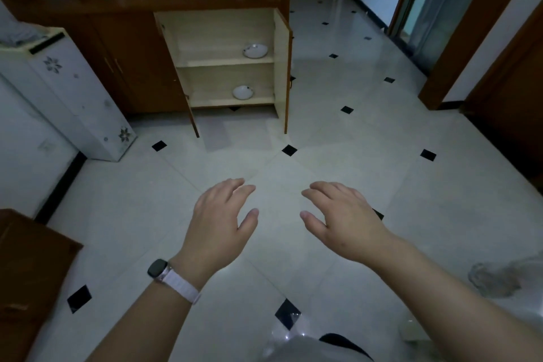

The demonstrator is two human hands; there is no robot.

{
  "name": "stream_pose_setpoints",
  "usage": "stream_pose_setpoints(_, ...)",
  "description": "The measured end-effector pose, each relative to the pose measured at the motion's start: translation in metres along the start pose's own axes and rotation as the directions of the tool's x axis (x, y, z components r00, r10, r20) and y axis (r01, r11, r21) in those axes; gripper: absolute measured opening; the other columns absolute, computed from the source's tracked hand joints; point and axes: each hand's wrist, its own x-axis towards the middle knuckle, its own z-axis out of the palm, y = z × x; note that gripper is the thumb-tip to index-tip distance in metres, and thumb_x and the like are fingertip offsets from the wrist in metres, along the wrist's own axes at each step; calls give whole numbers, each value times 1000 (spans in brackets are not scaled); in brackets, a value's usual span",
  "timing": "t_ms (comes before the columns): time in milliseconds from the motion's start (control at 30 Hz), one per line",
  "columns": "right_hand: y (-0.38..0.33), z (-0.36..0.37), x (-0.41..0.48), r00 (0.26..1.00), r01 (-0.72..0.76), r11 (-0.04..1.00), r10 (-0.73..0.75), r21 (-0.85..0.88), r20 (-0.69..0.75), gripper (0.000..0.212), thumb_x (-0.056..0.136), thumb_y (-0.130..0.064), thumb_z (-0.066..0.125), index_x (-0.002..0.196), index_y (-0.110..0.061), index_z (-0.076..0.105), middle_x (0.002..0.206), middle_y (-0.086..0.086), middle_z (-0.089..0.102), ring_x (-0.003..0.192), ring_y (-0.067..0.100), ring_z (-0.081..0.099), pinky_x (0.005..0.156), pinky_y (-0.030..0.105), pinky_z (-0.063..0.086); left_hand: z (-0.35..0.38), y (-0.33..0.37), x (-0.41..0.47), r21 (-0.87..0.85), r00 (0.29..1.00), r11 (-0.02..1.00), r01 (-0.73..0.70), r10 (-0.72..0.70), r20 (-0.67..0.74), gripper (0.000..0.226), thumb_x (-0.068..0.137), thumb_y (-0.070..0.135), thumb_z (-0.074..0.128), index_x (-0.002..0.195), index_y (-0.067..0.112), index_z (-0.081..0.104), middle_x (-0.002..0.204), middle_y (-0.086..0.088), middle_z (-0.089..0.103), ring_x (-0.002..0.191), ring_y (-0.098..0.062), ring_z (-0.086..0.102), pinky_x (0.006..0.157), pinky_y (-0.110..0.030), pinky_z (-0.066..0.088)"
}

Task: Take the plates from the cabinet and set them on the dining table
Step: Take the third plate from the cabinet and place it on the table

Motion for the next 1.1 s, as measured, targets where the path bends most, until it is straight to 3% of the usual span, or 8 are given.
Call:
stream_pose_setpoints(367, 27, 22, 147, 998, 6, 1000, -8, 23, 69, 66, 87, -59, 23, 132, -23, 55, 136, -3, 54, 126, 21, 47, 101, 38, 35, 28, -71, 107, 66, 998, 998, 12, -16, 64, 49, 91, 49, 43, 128, 21, 59, 135, -3, 57, 126, -25, 49, 105, -49, 38)
stream_pose_setpoints(633, 72, 24, 313, 990, 94, 993, -101, 69, 100, 69, 87, -59, 15, 137, -25, 49, 143, -4, 48, 132, 18, 41, 106, 36, 30, 59, -118, 233, 133, 986, 984, 121, -135, 99, 51, 91, 52, 41, 128, 23, 59, 134, -2, 59, 125, -24, 51, 105, -45, 37)
stream_pose_setpoints(800, 112, -3, 403, 988, 132, 990, -135, 52, 72, 66, 89, -59, 17, 139, -26, 45, 144, -7, 45, 133, 16, 37, 107, 34, 27, 72, -122, 321, 112, 983, 980, 167, -175, 60, 50, 91, 53, 41, 128, 25, 59, 134, -1, 59, 125, -24, 51, 104, -44, 38)
stream_pose_setpoints(933, 130, -16, 458, 982, 163, 986, -164, 19, 98, 51, 97, -51, 32, 141, -25, 43, 146, -5, 42, 134, 16, 36, 109, 35, 25, 70, -137, 374, 107, 982, 977, 184, -188, 28, 51, 90, 52, 41, 130, 24, 57, 136, -3, 57, 127, -25, 49, 105, -43, 35)
stream_pose_setpoints(1100, 134, -25, 515, 980, 184, 983, -183, -12, 83, 57, 93, -56, 25, 136, -26, 48, 140, -6, 49, 129, 18, 42, 106, 37, 30, 45, -192, 418, 144, 965, 954, 262, -260, -35, 52, 90, 51, 40, 129, 22, 58, 136, -4, 56, 127, -26, 48, 105, -45, 35)
